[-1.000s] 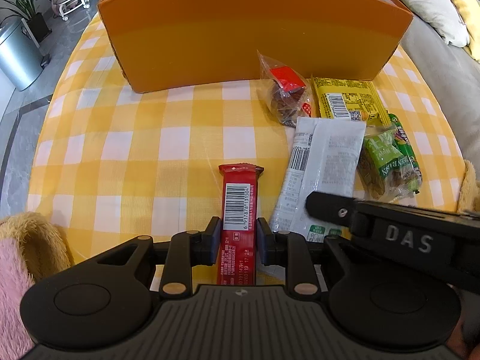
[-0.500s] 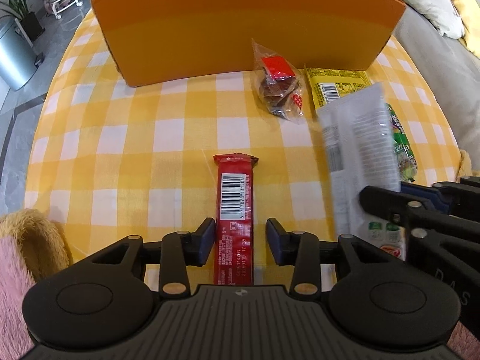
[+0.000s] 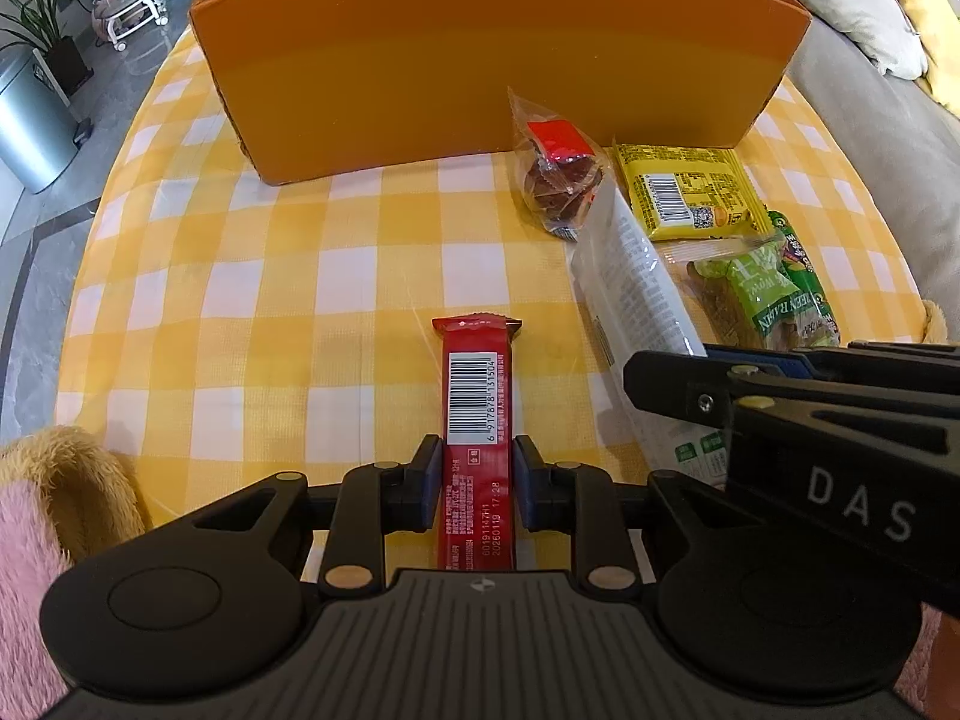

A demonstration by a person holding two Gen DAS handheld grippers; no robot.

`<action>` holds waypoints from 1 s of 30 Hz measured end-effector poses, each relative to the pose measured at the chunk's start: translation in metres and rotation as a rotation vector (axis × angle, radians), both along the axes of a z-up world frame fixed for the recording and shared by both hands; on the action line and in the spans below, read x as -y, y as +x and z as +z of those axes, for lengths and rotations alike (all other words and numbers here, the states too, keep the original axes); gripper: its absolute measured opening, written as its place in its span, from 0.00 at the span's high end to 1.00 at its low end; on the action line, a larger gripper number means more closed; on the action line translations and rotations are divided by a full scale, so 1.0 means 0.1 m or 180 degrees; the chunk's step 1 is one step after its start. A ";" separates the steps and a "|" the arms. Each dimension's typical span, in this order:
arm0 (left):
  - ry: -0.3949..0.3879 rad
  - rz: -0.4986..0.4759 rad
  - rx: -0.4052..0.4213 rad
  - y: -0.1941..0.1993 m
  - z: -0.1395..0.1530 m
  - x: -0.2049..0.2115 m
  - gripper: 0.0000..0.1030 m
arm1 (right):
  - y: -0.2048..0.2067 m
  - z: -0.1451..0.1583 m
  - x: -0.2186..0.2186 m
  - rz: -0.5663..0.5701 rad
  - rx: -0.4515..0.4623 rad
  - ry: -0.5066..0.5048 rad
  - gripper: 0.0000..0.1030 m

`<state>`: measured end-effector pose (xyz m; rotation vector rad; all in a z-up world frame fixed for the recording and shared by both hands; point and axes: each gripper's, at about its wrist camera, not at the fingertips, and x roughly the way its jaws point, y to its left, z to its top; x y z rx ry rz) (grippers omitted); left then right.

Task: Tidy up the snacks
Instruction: 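Grasp the red candy bar with the left tool while the right tool grasps the white bag, then lift both snacks and carry them over the orange box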

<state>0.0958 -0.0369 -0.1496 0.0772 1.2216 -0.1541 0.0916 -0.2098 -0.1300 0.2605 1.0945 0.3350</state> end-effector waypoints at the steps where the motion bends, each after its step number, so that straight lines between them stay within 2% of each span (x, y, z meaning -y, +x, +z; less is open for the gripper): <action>1: 0.0003 -0.0004 0.0003 0.00 0.00 0.00 0.74 | 0.00 0.00 -0.01 -0.0005 0.0012 -0.0028 0.88; 5: 0.0004 0.0000 0.0005 0.00 0.00 0.00 0.74 | 0.02 -0.01 0.00 -0.0043 0.0022 -0.0202 0.84; 8: 0.0000 0.0002 0.0019 -0.01 0.00 0.00 0.74 | 0.03 -0.03 0.01 -0.0070 0.0009 -0.0192 0.95; 14: -0.0062 0.0070 0.0052 -0.04 0.04 -0.05 0.74 | -0.02 0.03 0.03 -0.0064 0.0126 -0.0288 0.95; 25: -0.0358 0.0083 0.0279 -0.08 0.53 -0.12 0.74 | -0.17 0.28 0.24 -0.0228 0.0242 -0.0193 0.95; 30: -0.0367 -0.0025 0.0437 -0.04 0.78 -0.07 0.74 | -0.21 0.51 0.34 -0.0334 0.0416 -0.0107 0.95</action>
